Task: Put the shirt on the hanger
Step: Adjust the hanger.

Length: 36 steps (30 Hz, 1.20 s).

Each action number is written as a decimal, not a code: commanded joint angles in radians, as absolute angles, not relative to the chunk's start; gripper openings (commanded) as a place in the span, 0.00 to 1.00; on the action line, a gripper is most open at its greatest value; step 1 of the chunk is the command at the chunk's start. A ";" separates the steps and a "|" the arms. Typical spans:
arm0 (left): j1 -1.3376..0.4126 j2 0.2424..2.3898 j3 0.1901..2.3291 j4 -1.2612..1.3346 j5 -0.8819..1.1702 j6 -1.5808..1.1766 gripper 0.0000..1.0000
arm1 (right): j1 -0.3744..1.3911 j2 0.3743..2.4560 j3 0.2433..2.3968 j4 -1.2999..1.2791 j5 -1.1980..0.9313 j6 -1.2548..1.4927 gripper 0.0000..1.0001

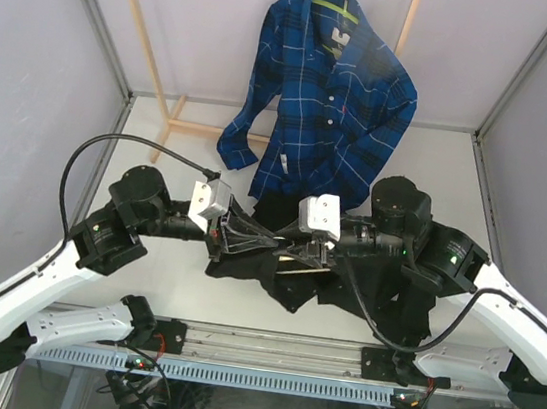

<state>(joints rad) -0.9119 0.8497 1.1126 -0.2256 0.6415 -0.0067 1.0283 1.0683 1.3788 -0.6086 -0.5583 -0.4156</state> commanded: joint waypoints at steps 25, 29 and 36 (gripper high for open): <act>-0.908 0.626 1.259 -0.642 0.493 0.219 0.00 | 1.039 0.878 1.296 -0.887 -0.389 -0.257 0.63; -0.908 0.610 1.277 -0.676 0.495 0.227 0.00 | 1.039 0.915 1.283 -0.873 -0.394 -0.260 0.63; -0.908 0.591 1.282 -0.686 0.496 0.231 0.00 | 1.039 0.977 1.268 -0.834 -0.451 -0.267 0.63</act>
